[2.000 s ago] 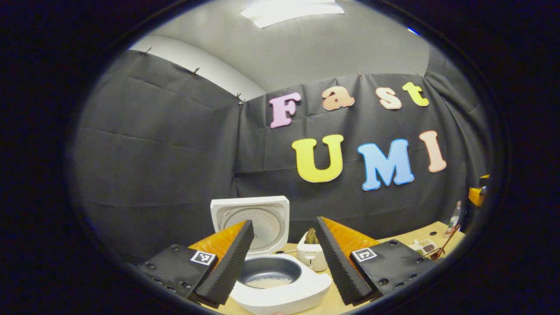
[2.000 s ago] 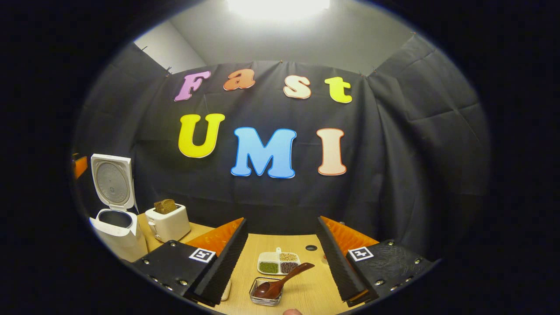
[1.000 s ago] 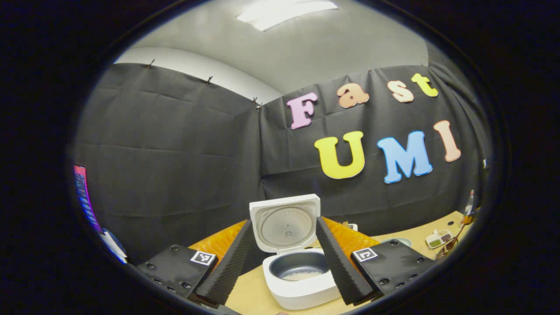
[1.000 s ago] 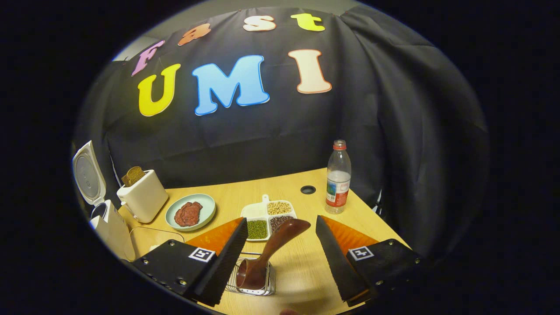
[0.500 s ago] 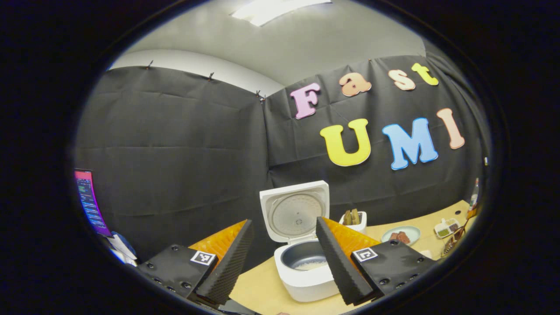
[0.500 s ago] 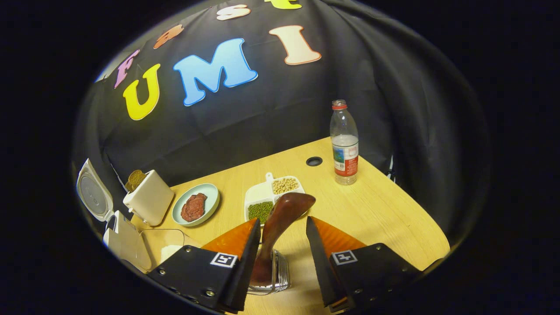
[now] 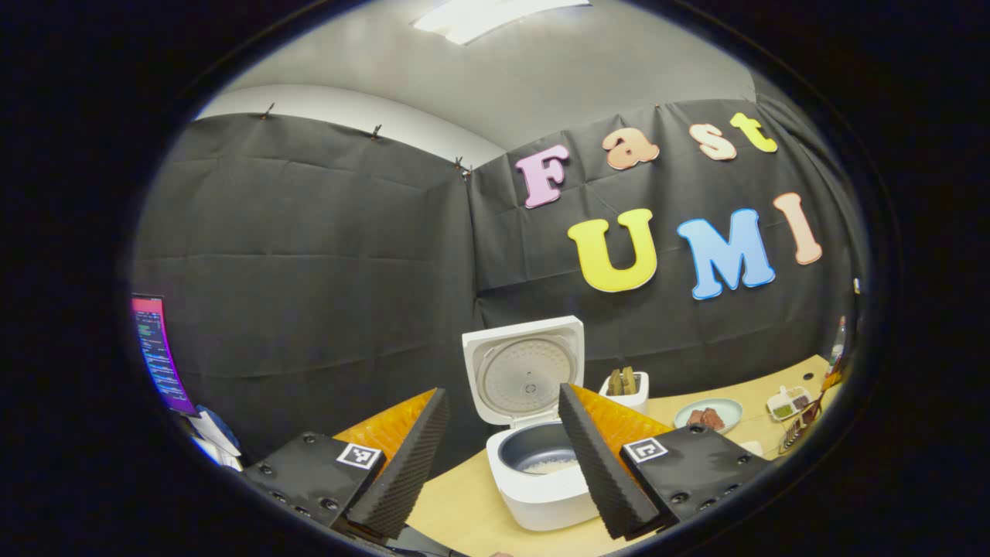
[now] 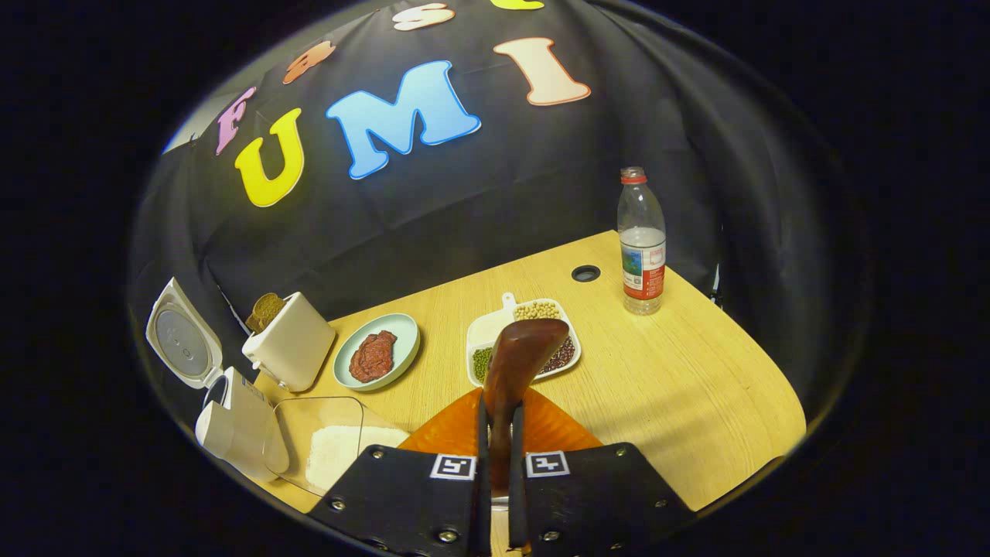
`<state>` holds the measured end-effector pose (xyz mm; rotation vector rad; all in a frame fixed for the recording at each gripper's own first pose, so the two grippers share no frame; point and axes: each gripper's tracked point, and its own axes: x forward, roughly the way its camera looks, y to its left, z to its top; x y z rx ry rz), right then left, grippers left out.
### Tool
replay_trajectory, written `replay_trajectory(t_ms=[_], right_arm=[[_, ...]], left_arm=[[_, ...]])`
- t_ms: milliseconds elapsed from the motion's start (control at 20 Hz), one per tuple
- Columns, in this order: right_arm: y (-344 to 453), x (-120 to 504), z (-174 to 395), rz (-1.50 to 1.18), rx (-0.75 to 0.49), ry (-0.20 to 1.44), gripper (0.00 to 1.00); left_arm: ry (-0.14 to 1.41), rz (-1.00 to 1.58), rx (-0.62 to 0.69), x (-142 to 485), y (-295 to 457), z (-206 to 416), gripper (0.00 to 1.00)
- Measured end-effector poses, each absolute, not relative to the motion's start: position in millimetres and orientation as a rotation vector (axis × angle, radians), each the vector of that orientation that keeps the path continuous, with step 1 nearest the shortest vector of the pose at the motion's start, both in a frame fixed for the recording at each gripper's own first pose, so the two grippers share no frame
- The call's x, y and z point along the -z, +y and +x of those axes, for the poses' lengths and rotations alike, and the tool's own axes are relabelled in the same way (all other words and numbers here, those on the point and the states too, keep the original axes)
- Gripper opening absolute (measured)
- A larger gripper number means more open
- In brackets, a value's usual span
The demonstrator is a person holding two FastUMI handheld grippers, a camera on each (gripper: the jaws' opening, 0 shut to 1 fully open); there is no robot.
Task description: Close the left gripper, press the button to open the rice cooker; take a wooden spoon from the chopstick holder with the right hand, scoop a spoonful of rice and pour it into the rice cooker, then put the wooden spoon back into the chopstick holder.
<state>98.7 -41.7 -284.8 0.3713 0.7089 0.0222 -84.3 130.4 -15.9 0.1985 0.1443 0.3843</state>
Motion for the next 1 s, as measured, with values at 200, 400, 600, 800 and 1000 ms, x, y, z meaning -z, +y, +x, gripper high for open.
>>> replay_trajectory(t_ms=[200,400,600,800,1000], right_arm=[[-37.7,248.4,105.6,0.366,-0.023,0.647,0.09],[-32.2,215.4,106.7,0.307,-0.026,0.573,0.1],[-7.5,185.6,106.8,0.293,-0.061,0.514,0.09],[29.3,169.8,107.1,0.292,-0.113,0.488,0.09],[63.3,176.6,105.3,0.278,-0.145,0.5,0.09]], left_arm=[[0.147,0.184,-0.377,21.4,136.5,-83.3,0.98],[0.149,0.17,-0.369,25.1,143.0,-82.9,0.98],[0.146,0.167,-0.362,26.8,152.2,-82.2,1.0],[0.143,0.153,-0.359,29.0,163.6,-83.9,0.98],[0.153,0.147,-0.363,33.4,179.3,-86.9,1.0]])
